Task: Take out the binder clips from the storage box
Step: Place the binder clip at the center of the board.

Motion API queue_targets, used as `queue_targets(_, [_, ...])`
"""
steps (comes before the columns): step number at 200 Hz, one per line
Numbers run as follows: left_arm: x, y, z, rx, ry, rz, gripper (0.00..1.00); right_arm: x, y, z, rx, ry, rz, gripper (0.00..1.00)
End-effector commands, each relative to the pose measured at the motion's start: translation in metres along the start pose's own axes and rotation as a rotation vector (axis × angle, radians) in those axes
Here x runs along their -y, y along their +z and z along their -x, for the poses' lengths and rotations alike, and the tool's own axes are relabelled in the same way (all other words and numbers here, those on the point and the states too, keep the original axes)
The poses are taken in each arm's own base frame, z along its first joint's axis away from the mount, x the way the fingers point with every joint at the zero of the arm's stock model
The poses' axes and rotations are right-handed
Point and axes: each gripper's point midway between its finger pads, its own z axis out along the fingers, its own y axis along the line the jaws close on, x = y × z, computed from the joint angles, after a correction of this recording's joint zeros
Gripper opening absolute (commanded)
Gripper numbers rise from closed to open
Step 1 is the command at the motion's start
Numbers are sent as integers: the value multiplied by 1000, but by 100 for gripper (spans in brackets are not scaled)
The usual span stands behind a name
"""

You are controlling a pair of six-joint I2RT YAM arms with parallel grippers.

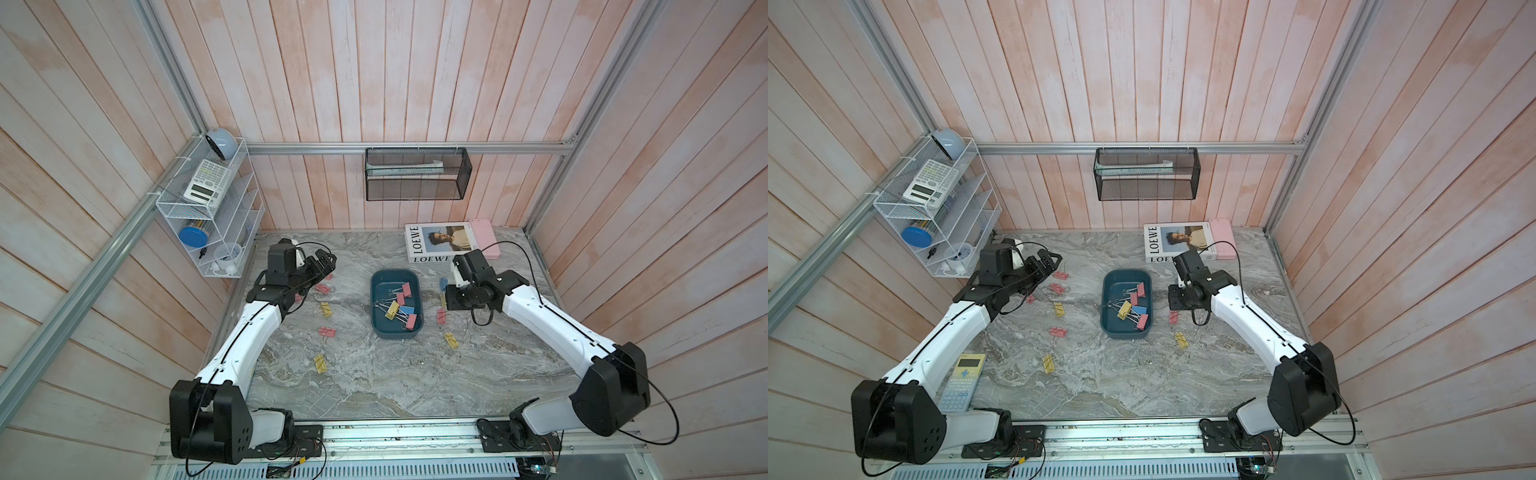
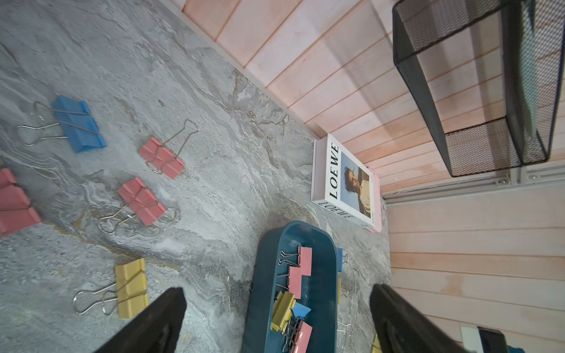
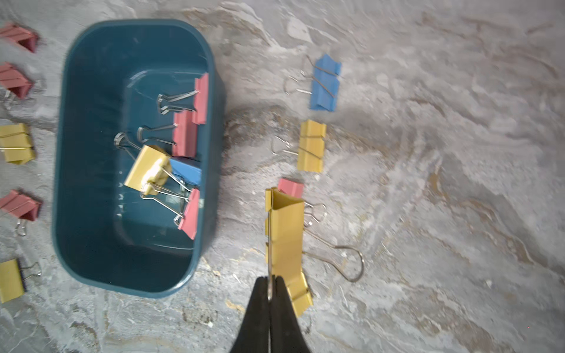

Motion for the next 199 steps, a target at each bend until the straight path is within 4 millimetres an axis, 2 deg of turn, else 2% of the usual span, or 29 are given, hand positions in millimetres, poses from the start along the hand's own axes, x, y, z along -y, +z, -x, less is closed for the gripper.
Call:
queue_targets(1, [19, 8, 1, -2, 59, -21, 100, 5, -7, -16, 20, 97, 52, 0])
queue_targets(14, [29, 14, -6, -24, 83, -31, 100, 8, -10, -34, 9, 100, 74, 0])
queue_targets(41, [44, 27, -17, -65, 119, -46, 99, 0, -17, -68, -24, 115, 192, 0])
queue_targets(86, [63, 41, -39, -123, 163, -67, 98, 3, -3, -121, -128, 201, 267, 0])
queue_targets(113, [69, 42, -46, -143, 187, -68, 97, 7, 10, -140, -176, 231, 267, 0])
queue_targets(154, [74, 40, -60, -189, 239, -52, 91, 9, 27, -151, -215, 241, 257, 0])
queue_targets(166, [72, 41, -68, -213, 255, -35, 90, 10, 30, -153, -232, 235, 245, 8])
queue_targets(185, [69, 44, -83, -256, 290, -10, 86, 10, 27, -151, -248, 207, 232, 29])
queue_targets(199, [67, 48, -95, -292, 314, 14, 82, 11, 21, -145, -238, 187, 217, 36])
